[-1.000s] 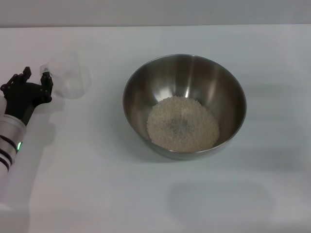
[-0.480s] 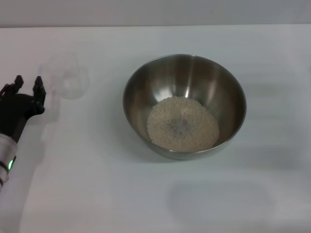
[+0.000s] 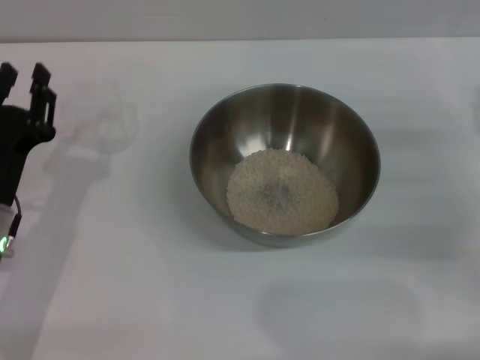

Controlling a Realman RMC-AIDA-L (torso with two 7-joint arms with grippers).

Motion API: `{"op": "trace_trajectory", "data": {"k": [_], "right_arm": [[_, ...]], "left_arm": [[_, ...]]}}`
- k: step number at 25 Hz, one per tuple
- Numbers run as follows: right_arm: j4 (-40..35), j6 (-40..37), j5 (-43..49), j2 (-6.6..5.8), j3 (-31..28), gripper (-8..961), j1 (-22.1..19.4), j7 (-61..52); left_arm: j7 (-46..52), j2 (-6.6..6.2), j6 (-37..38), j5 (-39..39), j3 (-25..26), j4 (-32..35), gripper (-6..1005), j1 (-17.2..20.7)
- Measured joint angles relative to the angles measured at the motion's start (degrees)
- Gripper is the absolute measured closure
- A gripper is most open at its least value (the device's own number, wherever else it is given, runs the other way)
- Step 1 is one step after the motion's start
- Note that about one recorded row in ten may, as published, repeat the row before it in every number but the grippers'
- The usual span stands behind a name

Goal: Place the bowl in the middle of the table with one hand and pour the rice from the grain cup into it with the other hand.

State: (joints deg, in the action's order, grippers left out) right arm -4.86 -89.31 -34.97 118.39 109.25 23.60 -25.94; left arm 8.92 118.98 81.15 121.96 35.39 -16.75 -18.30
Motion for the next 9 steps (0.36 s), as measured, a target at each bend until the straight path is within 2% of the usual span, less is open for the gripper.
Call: {"op": "trace_trajectory", "data": {"k": [6,9], "right_arm": [[-0.09,2.22,4.02,0.26,1.12,465,0.42,0.32],[0.00,2.35,5.49,0.19,0.87,465,0.52,0.46]], "left_arm": [[0.71,-0.06,-1.74,-0.26,1.06,0.00,561,-1.17],[0.63,-0.07,-1.82,-0.30,1.36,-0.29,503,-1.30]]}}
